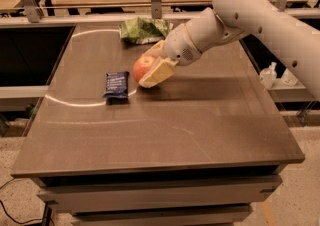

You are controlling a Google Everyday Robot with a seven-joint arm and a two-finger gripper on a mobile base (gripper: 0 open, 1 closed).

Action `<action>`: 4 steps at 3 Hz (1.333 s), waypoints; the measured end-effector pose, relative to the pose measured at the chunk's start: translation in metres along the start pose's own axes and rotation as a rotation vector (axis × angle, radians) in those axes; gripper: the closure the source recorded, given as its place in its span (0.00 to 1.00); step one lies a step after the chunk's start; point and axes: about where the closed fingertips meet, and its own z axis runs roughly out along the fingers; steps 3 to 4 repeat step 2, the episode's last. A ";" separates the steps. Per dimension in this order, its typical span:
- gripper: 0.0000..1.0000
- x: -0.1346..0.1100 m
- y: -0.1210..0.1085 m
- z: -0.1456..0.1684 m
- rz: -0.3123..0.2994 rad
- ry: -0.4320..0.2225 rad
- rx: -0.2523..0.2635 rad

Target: Move apple near rxbar blueberry

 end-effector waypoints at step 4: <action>1.00 -0.014 0.004 0.038 -0.021 0.020 -0.111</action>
Offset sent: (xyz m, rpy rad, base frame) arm -0.0035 0.0508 -0.0270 -0.0842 0.1167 0.1271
